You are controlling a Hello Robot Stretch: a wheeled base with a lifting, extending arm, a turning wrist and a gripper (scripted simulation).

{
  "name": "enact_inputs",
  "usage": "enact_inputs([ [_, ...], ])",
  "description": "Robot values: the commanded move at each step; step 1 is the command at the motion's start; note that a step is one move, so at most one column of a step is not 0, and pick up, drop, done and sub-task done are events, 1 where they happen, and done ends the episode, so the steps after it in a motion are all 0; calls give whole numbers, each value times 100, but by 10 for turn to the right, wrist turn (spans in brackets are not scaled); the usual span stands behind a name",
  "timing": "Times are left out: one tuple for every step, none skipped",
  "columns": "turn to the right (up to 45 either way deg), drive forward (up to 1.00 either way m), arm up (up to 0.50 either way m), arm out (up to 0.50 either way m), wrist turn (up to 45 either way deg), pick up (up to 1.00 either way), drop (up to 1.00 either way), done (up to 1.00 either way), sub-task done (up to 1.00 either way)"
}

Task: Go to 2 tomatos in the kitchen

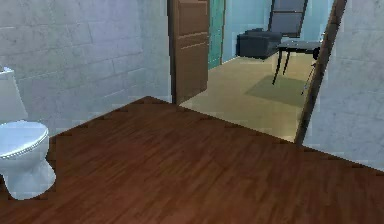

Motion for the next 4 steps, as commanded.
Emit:
enact_inputs([
  [150,0,0,0,0,0,0,0,0],
  [0,50,0,0,0,0,0,0,0],
  [0,100,0,0,0,0,0,0,0],
  [0,100,0,0,0,0,0,0,0],
])
